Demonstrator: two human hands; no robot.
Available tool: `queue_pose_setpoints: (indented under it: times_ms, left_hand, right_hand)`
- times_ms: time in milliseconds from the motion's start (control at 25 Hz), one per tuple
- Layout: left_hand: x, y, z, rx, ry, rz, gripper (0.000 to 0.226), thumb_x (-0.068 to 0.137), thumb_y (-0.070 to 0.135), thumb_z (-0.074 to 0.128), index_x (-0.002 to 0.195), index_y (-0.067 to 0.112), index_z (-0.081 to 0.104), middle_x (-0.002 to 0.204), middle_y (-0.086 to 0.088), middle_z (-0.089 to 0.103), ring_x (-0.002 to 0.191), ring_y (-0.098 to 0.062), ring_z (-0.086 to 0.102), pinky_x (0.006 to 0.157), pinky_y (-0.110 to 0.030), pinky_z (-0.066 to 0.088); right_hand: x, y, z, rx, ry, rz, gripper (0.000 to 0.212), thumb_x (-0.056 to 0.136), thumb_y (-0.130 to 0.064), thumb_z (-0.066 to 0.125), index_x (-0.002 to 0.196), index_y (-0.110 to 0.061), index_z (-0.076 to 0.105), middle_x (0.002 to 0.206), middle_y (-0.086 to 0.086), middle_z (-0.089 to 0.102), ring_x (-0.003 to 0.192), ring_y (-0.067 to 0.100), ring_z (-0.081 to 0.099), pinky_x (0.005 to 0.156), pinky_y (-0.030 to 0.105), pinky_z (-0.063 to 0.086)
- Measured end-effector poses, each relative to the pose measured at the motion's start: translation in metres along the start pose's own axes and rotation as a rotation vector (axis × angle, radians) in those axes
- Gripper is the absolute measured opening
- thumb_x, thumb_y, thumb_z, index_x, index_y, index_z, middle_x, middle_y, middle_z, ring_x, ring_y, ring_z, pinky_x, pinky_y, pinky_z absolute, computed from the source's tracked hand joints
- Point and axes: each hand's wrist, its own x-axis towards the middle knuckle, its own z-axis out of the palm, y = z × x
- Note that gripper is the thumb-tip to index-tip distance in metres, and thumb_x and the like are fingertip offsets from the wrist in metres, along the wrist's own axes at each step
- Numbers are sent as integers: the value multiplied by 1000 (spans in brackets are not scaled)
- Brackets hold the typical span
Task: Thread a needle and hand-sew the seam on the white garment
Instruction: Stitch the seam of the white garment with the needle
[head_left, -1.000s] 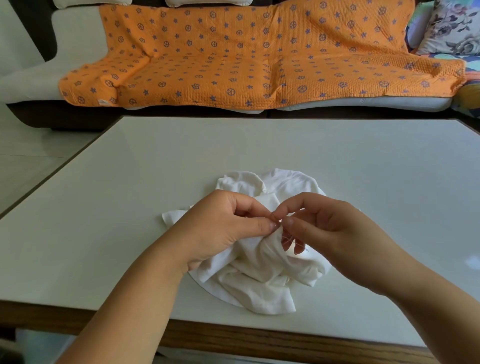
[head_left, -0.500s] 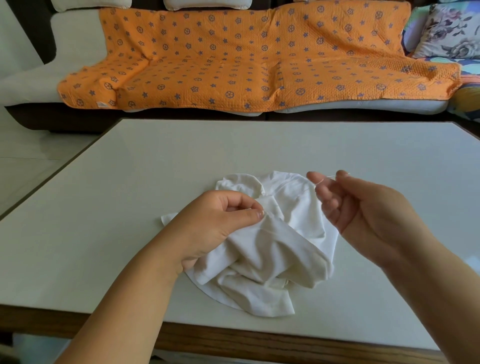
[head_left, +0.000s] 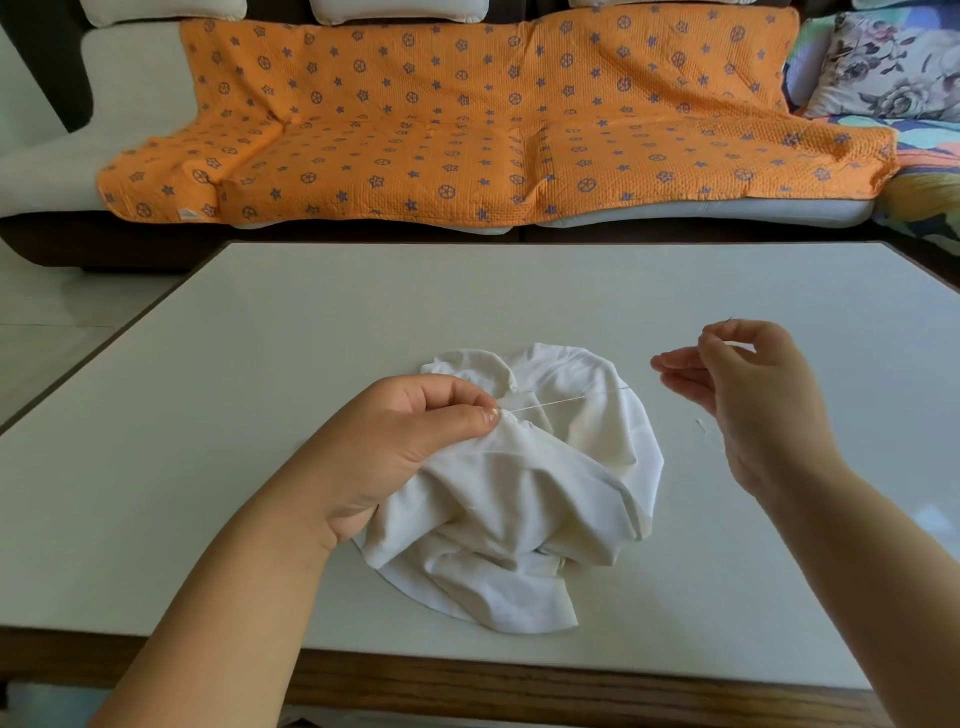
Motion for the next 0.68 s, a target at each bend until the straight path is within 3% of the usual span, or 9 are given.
queue_pose_setpoints:
  times_ms: [120, 320, 440, 560, 680]
  left_hand:
    - [-1, 0, -2, -35, -17, 1, 9, 70, 25, 72, 78, 22, 76, 85, -4, 73, 82, -16, 68, 86, -33, 49]
    - [-2, 2, -7, -88, -40, 14, 8, 72, 24, 71, 78, 20, 75, 83, -6, 71, 79, -17, 67, 81, -32, 50]
    - [-4, 4, -9, -112, -45, 28, 7, 72, 23, 70, 76, 20, 75, 79, -5, 70, 74, -16, 66, 72, -27, 52]
    - [-5, 4, -9, -85, -75, 34, 7, 72, 22, 71, 77, 21, 75, 82, -3, 71, 78, -15, 67, 78, -29, 49]
    - [-4, 3, -7, -51, -72, 40, 7, 72, 23, 71, 78, 23, 76, 83, 0, 72, 81, -12, 67, 80, -28, 48]
  right_hand:
    - [0, 8, 1, -387, 23, -129, 9, 99, -21, 43, 103, -22, 50, 84, -6, 72, 90, 14, 67, 70, 31, 49]
    - [8, 19, -2, -664, -43, -174, 14, 100, -16, 35, 104, -19, 48, 86, -6, 68, 76, 6, 55, 54, 26, 35]
    - [13, 27, -6, -770, -69, -159, 14, 100, -13, 34, 105, -15, 48, 90, 4, 68, 79, 18, 55, 55, 27, 39]
    - [14, 28, -6, -872, -88, -181, 13, 100, -12, 36, 104, -12, 48, 92, 11, 68, 82, 28, 57, 62, 35, 45]
    - [-3, 16, 6, -841, -130, -243, 11, 98, -13, 38, 101, -18, 48, 88, 3, 70, 84, 23, 59, 60, 29, 42]
